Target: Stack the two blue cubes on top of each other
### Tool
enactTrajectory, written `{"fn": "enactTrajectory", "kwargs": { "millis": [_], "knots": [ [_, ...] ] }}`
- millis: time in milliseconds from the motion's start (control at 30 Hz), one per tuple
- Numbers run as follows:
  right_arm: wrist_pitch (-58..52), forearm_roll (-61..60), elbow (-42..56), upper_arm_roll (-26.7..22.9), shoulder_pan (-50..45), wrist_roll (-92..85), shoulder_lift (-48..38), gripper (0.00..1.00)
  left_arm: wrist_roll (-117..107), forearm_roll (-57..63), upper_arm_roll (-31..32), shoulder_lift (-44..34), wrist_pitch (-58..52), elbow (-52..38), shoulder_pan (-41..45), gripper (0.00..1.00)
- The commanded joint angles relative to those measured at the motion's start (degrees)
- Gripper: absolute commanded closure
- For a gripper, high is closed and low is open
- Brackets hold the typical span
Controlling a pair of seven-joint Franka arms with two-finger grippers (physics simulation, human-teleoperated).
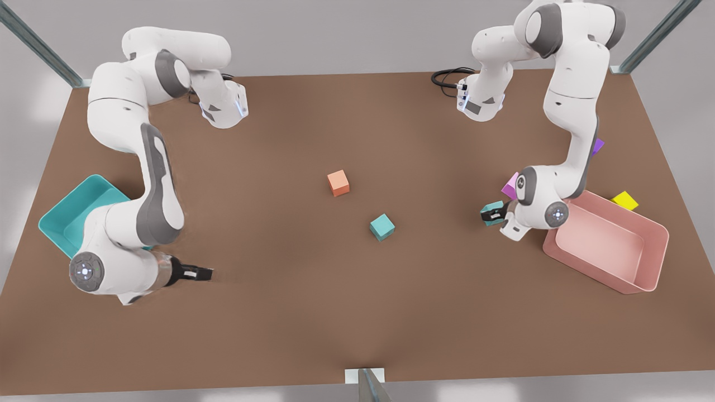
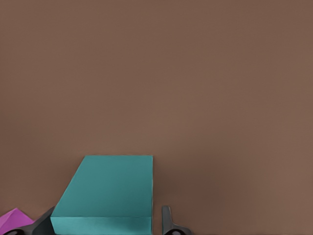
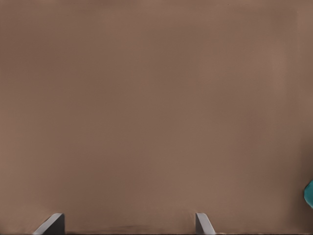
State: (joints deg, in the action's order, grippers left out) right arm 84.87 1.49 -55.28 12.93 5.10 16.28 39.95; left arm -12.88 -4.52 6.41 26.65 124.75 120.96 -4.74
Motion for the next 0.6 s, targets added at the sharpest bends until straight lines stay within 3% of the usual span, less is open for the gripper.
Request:
{"fn": "enactTrajectory", "kwargs": {
  "millis": [0, 33, 67, 200, 300, 367, 433, 567],
  "knots": [
    [-17.02, 8.36, -1.14, -0.01, 1.58, -35.7, -7.68, 0.0, -2.84, -0.05, 0.01, 0.15, 1.99, -0.02, 0.0, 0.14],
    [-18.51, 8.36, -3.69, 0.08, 1.94, -35.44, -12.52, 0.0, -3.29, -0.05, 0.01, 0.06, 1.99, -0.02, 0.09, 0.29],
    [-18.43, 8.0, -6.51, 0.08, 1.94, -35.08, -17.01, 0.0, -3.29, -0.05, 0.01, -0.02, 1.9, -0.02, 0.09, 0.33],
    [-17.11, 8.27, -6.77, -0.01, 2.37, -33.94, -19.21, 0.0, -3.03, -0.05, 0.01, -3.45, 1.46, -0.11, 0.7, 0.33],
    [-16.58, 8.36, -6.77, -0.01, 2.37, -33.94, -19.38, 0.0, -3.02, 0.3, 0.18, -9.43, -3.45, -1.33, 6.23, 0.33],
    [-16.58, 8.44, -6.77, 0.08, 2.37, -33.94, -19.38, 0.0, -6.62, 0.3, 2.2, -8.81, -5.66, -5.82, 10.0, 0.33],
    [-16.85, 8.44, -7.47, 0.08, 2.37, -33.94, -19.38, 0.0, -13.83, 0.21, 2.2, -6.44, -5.66, -9.77, 19.15, 0.33],
    [-17.02, 8.44, -8.09, 0.08, 2.29, -33.85, -19.47, 0.0, -30.62, 0.13, 2.12, 2.7, -5.66, -21.99, 29.53, 0.31]
  ]
}}
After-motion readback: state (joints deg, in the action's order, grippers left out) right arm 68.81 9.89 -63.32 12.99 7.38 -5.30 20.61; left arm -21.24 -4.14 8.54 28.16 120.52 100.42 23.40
